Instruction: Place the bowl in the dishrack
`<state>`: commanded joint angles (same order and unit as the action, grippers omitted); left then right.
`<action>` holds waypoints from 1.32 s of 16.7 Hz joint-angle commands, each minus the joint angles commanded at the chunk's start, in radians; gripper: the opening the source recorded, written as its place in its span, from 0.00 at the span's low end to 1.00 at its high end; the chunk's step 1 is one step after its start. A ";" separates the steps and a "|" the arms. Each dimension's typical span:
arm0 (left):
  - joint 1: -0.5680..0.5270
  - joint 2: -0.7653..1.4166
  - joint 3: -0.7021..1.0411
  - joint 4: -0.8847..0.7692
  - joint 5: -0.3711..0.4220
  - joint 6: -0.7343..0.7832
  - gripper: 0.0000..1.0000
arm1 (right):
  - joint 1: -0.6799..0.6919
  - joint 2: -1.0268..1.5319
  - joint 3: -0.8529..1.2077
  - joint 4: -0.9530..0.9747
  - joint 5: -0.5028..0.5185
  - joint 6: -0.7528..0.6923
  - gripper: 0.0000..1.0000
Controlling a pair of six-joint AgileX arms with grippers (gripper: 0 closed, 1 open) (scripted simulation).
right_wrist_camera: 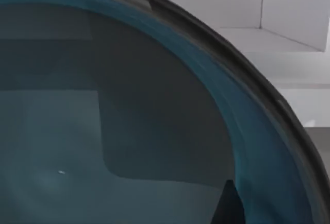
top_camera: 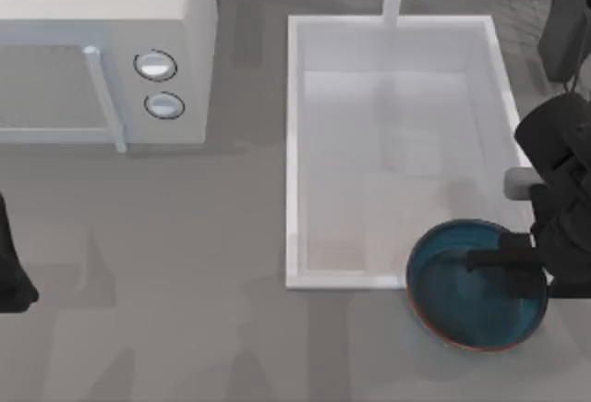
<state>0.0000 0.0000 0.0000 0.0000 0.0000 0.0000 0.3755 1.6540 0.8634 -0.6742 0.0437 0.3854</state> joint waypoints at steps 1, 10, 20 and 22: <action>0.000 0.000 0.000 0.000 0.000 0.000 1.00 | 0.000 0.000 0.000 0.000 0.000 0.000 0.10; 0.000 0.000 0.000 0.000 0.000 0.000 1.00 | 0.000 0.000 0.000 0.000 0.000 0.000 0.00; 0.000 0.000 0.000 0.000 0.000 0.000 1.00 | 0.004 -0.027 0.345 -0.394 0.000 0.000 0.00; 0.000 0.000 0.000 0.000 0.000 0.000 1.00 | 0.001 -0.046 0.471 -0.558 -0.001 -0.002 0.00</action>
<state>0.0000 0.0000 0.0000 0.0000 0.0000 0.0000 0.3766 1.6084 1.3344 -1.2320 0.0428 0.3835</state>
